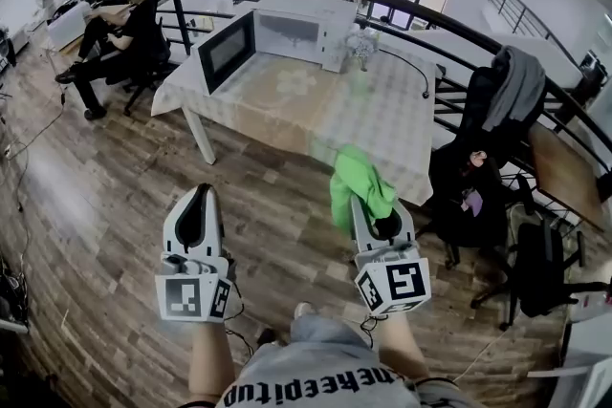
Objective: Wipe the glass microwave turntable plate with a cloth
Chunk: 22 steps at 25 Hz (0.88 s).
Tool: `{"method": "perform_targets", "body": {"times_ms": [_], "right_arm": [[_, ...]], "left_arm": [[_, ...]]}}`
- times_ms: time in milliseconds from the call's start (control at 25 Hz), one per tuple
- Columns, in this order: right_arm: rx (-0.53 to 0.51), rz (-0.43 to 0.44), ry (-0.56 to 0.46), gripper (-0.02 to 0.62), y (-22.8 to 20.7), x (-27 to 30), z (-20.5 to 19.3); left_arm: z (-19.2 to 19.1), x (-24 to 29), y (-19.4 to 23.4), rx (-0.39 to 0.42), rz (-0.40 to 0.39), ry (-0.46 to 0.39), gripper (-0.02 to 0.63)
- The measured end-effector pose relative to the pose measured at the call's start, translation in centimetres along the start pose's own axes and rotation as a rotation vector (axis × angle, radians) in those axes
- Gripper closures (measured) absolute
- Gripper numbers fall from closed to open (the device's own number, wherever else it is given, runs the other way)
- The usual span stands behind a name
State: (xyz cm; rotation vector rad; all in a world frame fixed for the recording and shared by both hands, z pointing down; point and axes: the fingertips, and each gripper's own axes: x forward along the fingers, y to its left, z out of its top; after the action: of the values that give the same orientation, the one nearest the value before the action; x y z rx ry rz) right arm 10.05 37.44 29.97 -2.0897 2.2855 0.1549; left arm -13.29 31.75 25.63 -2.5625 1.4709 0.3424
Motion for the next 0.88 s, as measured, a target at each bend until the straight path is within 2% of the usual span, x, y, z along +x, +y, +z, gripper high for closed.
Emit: {"method": "perform_targets", "body": {"times_ms": [240, 480, 880], "right_arm": [[0.008, 0.036, -0.021, 0.482, -2.4, 3.4, 0.1], [0.021, 0.054, -0.013, 0.482, -3.6, 6.0, -1.1], [0.035, 0.002, -0.003, 0.482, -5.1, 13.1, -2.3]], "left_arm": [[-0.4, 3.2, -0.7, 0.012, 0.017, -0.019, 0.586], [-1.6, 5.3, -0.7, 0.028, 0.024, -0.002, 0.586], [-4.1, 12.7, 2.8, 0.013, -0.024, 0.001, 0.586]]}}
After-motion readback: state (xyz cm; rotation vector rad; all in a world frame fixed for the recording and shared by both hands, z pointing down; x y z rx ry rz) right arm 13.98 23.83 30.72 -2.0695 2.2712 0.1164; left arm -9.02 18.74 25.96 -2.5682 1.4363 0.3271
